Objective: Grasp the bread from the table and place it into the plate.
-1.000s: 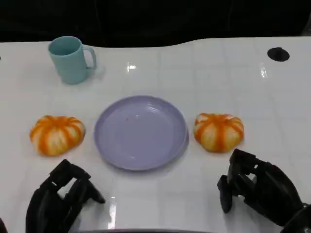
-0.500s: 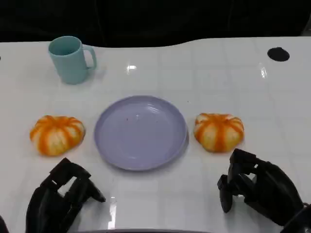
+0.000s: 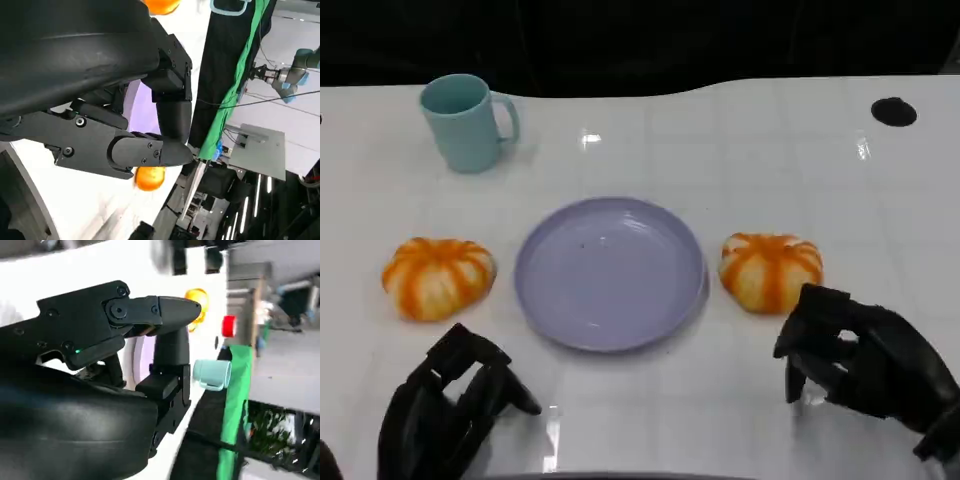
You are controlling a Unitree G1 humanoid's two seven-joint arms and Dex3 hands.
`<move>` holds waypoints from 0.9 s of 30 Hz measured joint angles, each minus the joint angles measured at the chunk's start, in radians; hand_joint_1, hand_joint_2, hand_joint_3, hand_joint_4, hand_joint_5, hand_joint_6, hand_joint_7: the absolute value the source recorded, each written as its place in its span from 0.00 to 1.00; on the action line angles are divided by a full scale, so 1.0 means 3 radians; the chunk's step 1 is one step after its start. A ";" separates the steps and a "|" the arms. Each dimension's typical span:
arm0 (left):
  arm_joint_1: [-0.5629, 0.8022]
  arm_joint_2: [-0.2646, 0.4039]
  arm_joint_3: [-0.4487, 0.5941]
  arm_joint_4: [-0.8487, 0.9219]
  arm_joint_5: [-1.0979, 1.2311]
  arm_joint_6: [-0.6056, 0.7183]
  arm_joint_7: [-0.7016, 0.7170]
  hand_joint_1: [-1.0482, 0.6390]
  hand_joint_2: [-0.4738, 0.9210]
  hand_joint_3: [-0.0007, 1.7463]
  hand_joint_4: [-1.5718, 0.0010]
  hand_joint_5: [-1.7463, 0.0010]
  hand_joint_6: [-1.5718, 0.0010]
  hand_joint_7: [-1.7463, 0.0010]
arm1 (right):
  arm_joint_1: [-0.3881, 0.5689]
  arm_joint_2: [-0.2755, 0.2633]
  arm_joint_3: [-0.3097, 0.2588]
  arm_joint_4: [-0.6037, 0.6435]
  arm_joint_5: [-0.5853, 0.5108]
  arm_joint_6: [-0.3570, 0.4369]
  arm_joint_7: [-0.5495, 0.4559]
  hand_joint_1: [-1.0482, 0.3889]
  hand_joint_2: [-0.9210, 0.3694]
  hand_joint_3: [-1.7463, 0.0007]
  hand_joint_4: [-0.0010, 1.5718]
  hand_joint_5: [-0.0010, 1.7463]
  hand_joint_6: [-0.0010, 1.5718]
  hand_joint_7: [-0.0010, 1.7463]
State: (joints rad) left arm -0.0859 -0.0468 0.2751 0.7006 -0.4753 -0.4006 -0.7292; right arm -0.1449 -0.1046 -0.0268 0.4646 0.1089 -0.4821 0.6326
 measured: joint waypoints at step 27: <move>-0.0008 -0.0096 0.0014 0.0080 0.0098 -0.0086 0.0024 0.31 1.00 0.16 0.61 0.00 0.70 0.09 | -0.0474 -0.1005 0.0579 -0.0263 -0.2926 -0.0552 -0.2425 0.41 0.05 1.00 0.09 0.09 0.16 0.00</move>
State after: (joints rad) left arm -0.0883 -0.0755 0.2793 0.7247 -0.4459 -0.4264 -0.7220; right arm -0.2872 -0.4061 0.1469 0.3857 -0.7689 -0.6476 -0.0949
